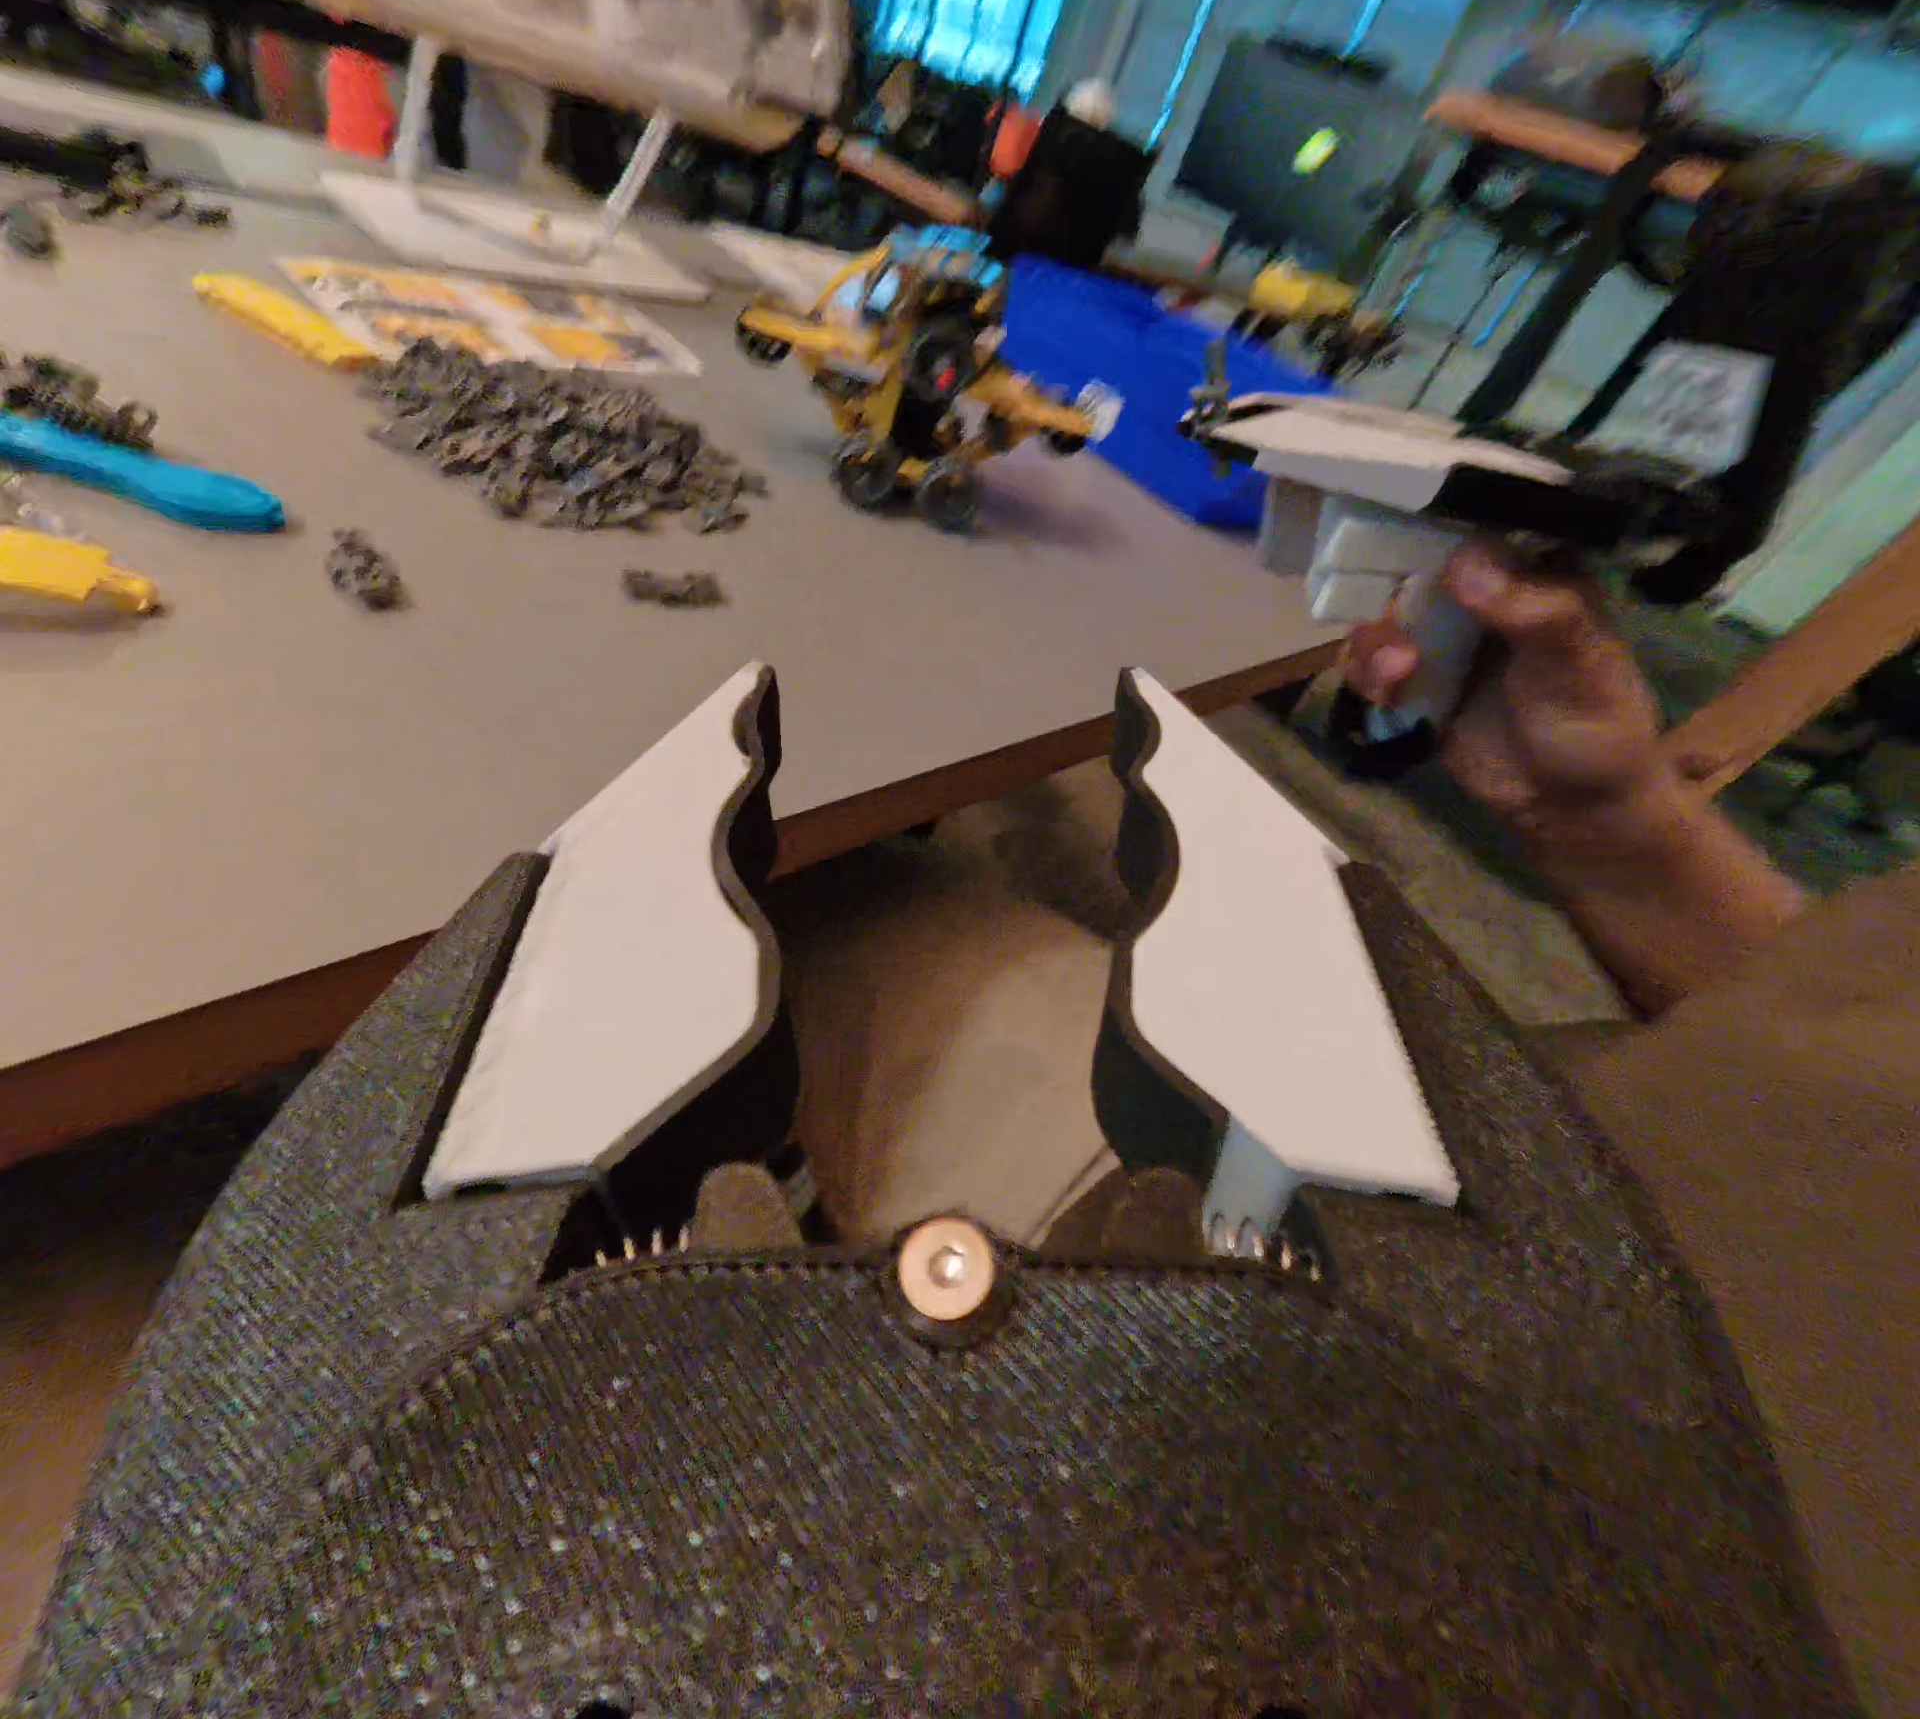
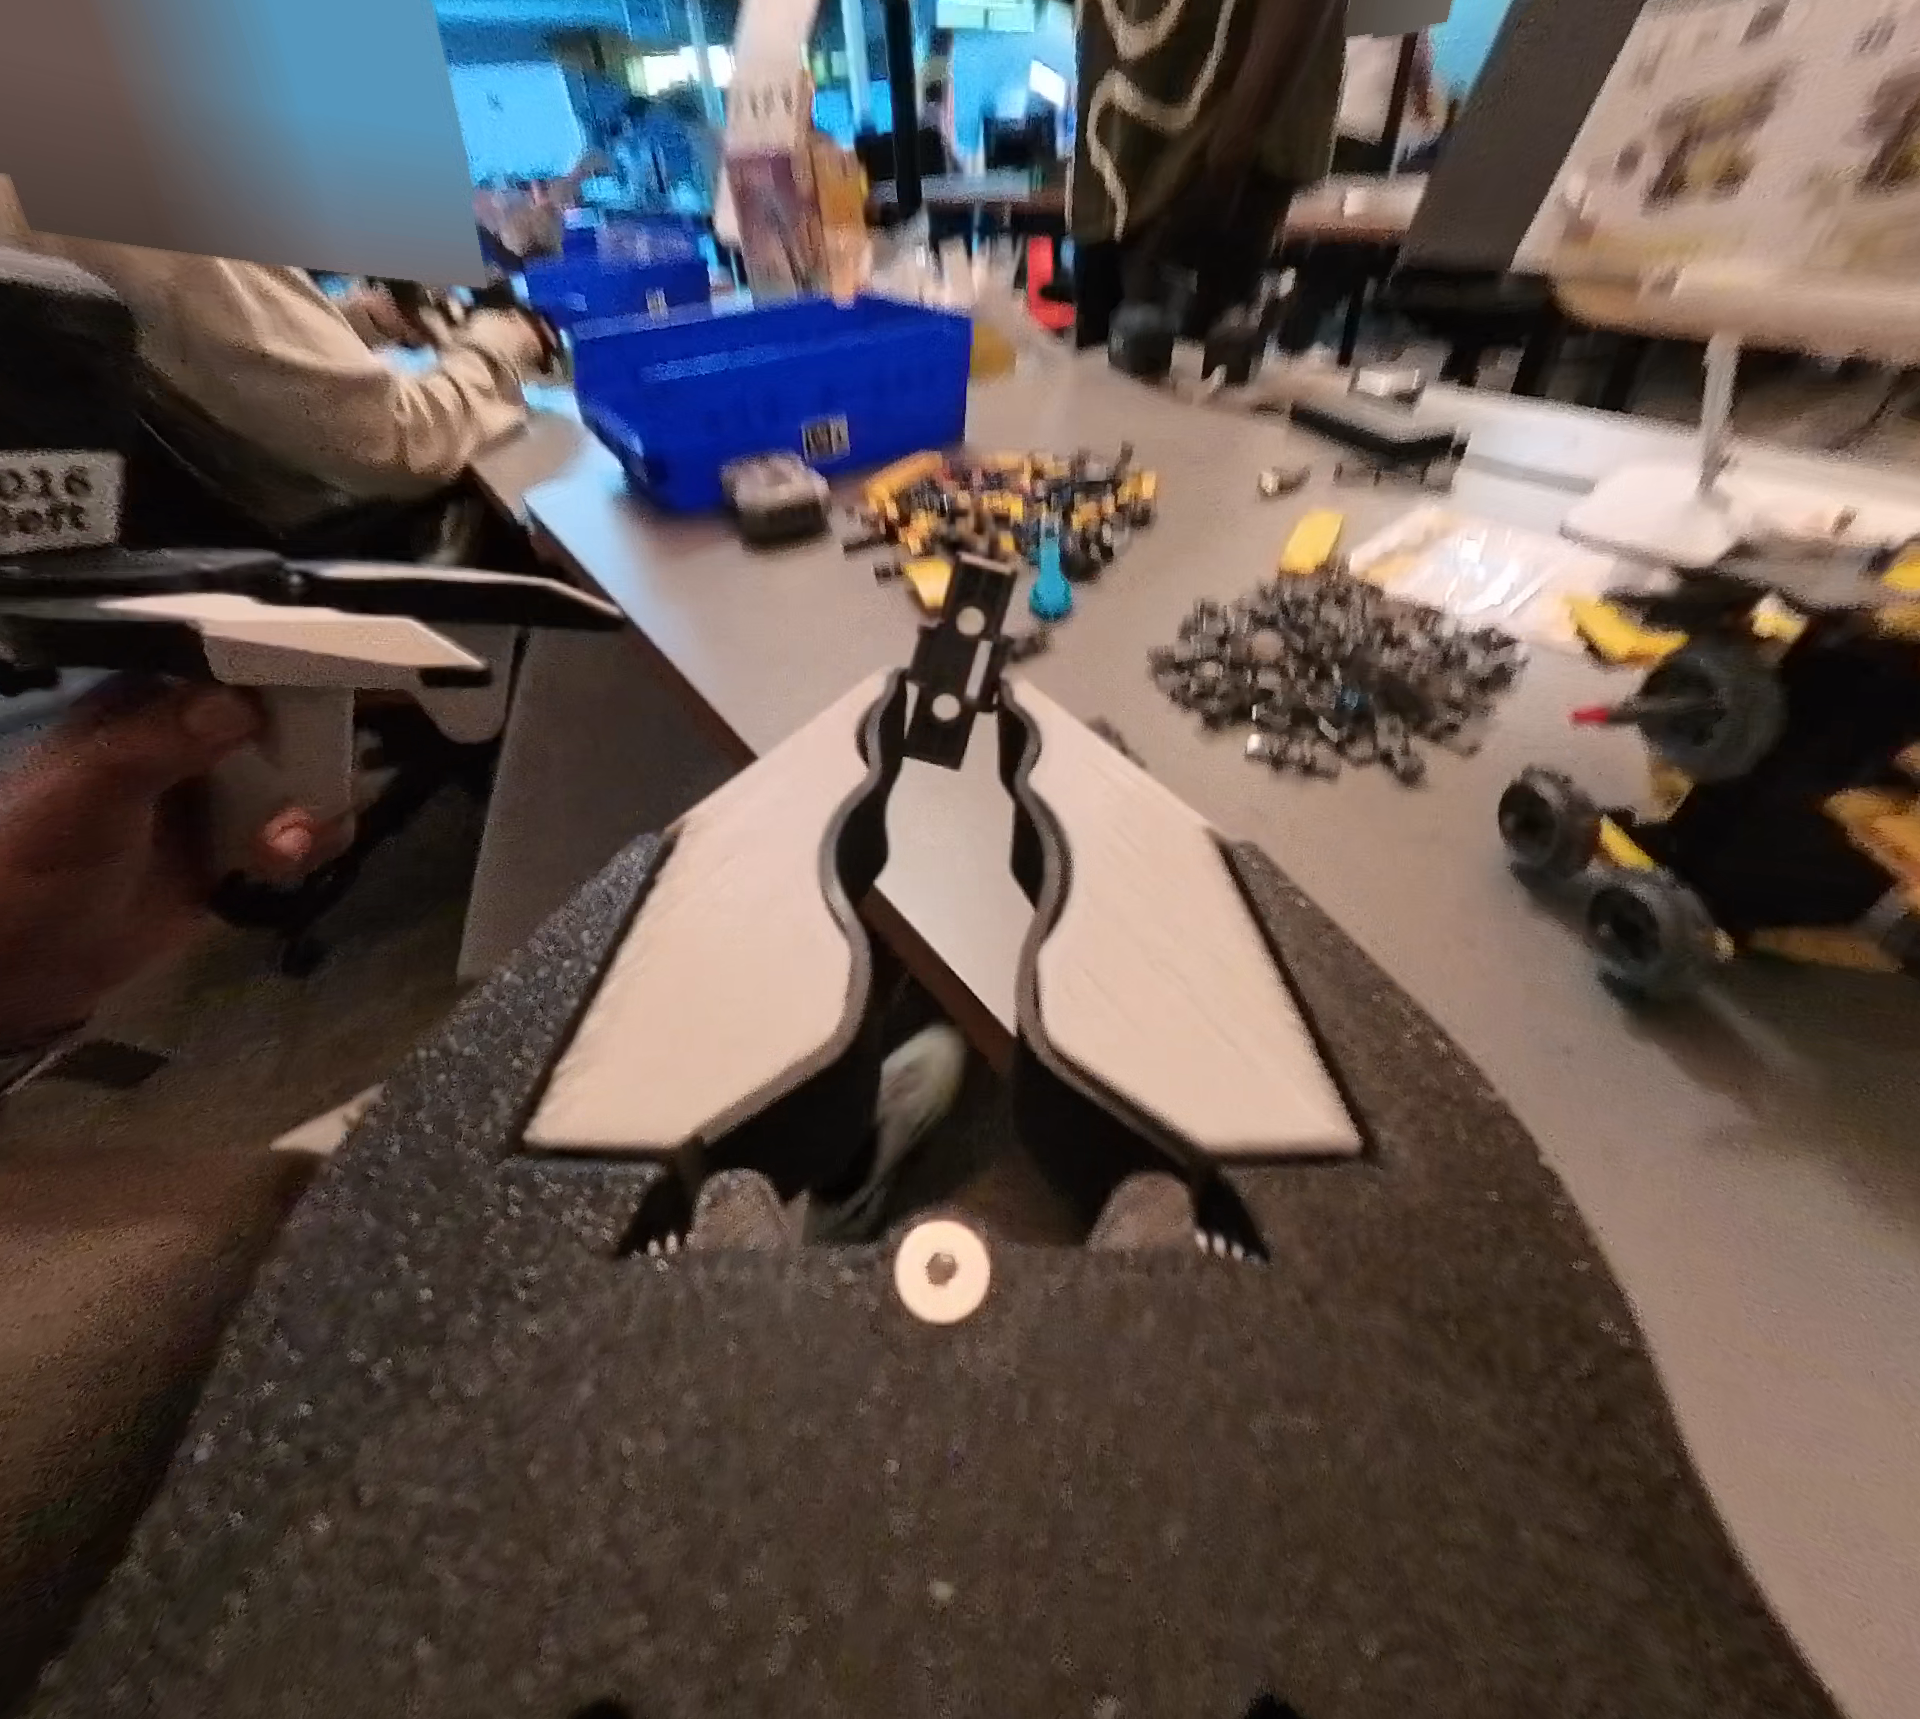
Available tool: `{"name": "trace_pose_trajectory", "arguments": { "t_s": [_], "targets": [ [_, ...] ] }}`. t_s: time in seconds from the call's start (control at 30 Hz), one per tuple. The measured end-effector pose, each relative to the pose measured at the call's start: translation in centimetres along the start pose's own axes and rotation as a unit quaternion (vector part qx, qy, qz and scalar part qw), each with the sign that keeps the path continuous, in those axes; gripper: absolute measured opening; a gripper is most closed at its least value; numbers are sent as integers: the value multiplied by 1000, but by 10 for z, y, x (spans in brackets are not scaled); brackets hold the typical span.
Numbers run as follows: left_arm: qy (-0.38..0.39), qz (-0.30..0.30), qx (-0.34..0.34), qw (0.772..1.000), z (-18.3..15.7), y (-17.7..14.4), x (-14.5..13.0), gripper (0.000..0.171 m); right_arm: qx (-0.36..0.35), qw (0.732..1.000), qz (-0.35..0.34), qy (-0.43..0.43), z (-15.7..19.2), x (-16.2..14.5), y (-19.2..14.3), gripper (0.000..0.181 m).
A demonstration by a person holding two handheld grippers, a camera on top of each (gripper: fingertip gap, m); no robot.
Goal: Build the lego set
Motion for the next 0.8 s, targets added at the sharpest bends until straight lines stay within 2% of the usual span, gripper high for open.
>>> {"name": "trace_pose_trajectory", "arguments": {
  "t_s": [0.07, 0.13, 0.23, 0.4, 0.53, 0.6, 0.8],
  "targets": [
    [44, 45, 66, 996, 20, 24, -14, 59, -17, 999, 44, 17, -26, -16, 13, 17],
    [95, 49, 107, 989, 36, 45, -16, 56, -40, 997, 61, 28, -50, -25, 25, 17],
    [106, 48, 74, 990, 38, 80, -10, 58, -37, 992, 102, 68, -74, -43, 44, 17],
    [131, 97, 44, 986, 50, 128, -8, 58, -32, 964, 214, 155, -99, -78, 66, 17],
    [111, 142, 0, 984, 47, 148, -17, 58, -42, 941, 288, 175, -109, -96, 74, 17],
    [117, 165, 2, 979, 48, 155, -26, 58, -52, 932, 315, 171, -112, -104, 76, 17],
    [164, 195, 34, 966, 44, 168, -37, 55, -52, 930, 329, 155, -115, -104, 79, 19]
  ]
}}
Point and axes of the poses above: each gripper's, where its closed fingertips meet, y out along the fingers, x out of its top, z = x × y across the jaws, the point moved 2 cm from there along -y, back along the fingers, and after that the axes turned 15 degrees about x, right-handed, at the moved point
